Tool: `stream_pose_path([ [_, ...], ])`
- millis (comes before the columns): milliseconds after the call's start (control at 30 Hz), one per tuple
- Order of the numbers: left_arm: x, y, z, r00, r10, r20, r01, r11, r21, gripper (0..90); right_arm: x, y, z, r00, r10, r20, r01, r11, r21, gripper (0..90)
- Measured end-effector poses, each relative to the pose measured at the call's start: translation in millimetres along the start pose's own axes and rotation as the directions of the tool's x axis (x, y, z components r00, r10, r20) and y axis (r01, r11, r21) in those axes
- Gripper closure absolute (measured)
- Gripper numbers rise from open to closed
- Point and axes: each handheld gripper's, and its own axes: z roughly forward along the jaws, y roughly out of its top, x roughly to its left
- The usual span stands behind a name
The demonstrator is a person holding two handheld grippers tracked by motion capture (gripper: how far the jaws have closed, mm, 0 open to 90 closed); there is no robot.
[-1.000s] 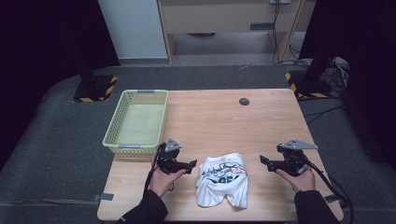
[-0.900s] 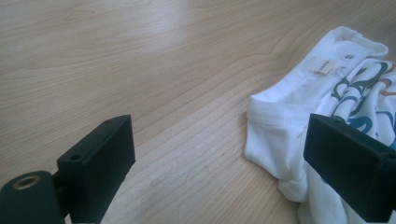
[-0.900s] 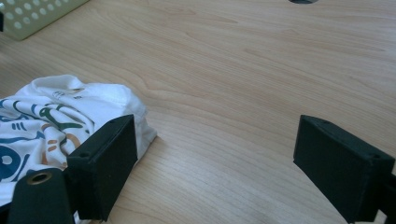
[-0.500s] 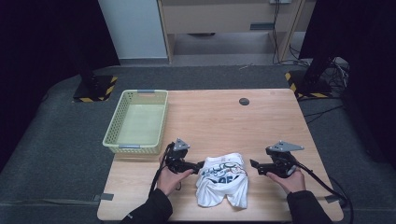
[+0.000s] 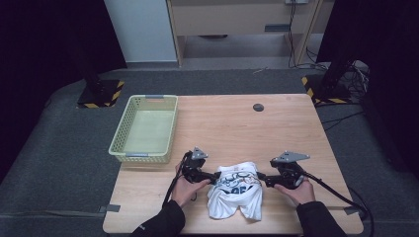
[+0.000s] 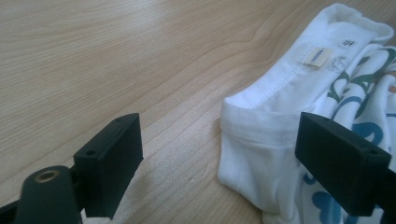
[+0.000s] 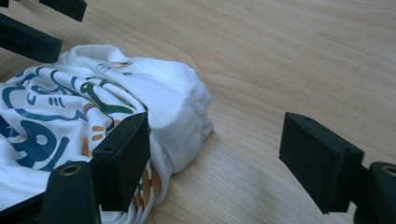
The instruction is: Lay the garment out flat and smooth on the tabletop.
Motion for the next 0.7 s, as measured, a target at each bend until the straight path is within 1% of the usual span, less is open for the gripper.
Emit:
stream_pose_path([
  [67,0.0,0.3,2.6,0.9999,-0.009,0.006,0.009,1.0,-0.001,15.8,0.9,-0.1,2.8,1.0,0.0,-0.007,0.0,1.0,0.011,26.9],
  [133,-0.1,0.5,5.0,0.9996,-0.018,0.022,0.018,0.9998,0.002,18.6,1.0,-0.2,5.6,0.9999,-0.006,-0.011,0.006,1.0,0.017,28.3],
  [333,-0.4,0.2,9.2,0.9994,-0.024,0.026,0.024,0.9996,0.014,22.9,-1.6,1.7,13.2,0.9999,0.011,-0.012,-0.011,1.0,0.017,34.8],
  [433,-0.4,0.1,10.0,0.9989,-0.028,0.037,0.028,0.9995,0.017,27.2,-2.0,2.4,16.3,0.9998,0.014,-0.013,-0.014,1.0,0.022,39.6],
  [500,-0.7,-0.2,10.9,0.9987,-0.028,0.043,0.027,0.9994,0.023,30.7,-1.5,3.0,18.2,0.9999,0.006,-0.015,-0.006,1.0,0.025,43.2],
  [533,-1.2,-0.3,11.4,0.999,-0.027,0.037,0.026,0.9994,0.025,31.3,-1.2,3.1,19.3,0.9998,0.004,-0.018,-0.004,1.0,0.027,44.7],
  [700,-1.7,-1.3,14.1,0.9977,-0.031,0.061,0.028,0.9987,0.043,38.7,0.1,2.5,25.7,0.9991,0.005,-0.041,-0.003,0.999,0.05,50.6],
])
